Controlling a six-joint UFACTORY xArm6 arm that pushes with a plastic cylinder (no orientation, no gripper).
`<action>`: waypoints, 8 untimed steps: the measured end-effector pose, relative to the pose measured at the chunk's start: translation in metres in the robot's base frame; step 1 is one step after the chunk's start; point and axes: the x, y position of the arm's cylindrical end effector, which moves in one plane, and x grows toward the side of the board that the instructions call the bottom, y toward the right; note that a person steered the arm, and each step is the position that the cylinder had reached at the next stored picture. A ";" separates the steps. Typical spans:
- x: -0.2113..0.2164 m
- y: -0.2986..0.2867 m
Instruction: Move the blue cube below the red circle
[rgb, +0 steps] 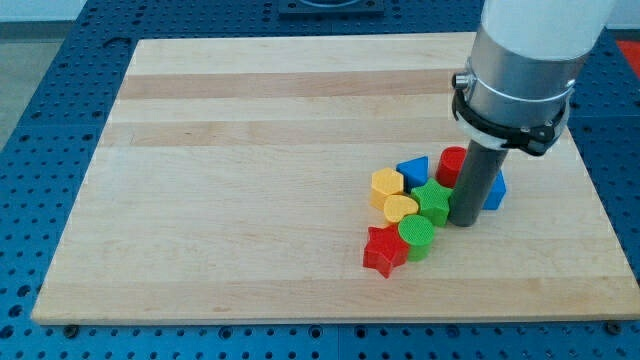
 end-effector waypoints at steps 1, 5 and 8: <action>0.000 0.045; -0.051 0.040; -0.025 0.102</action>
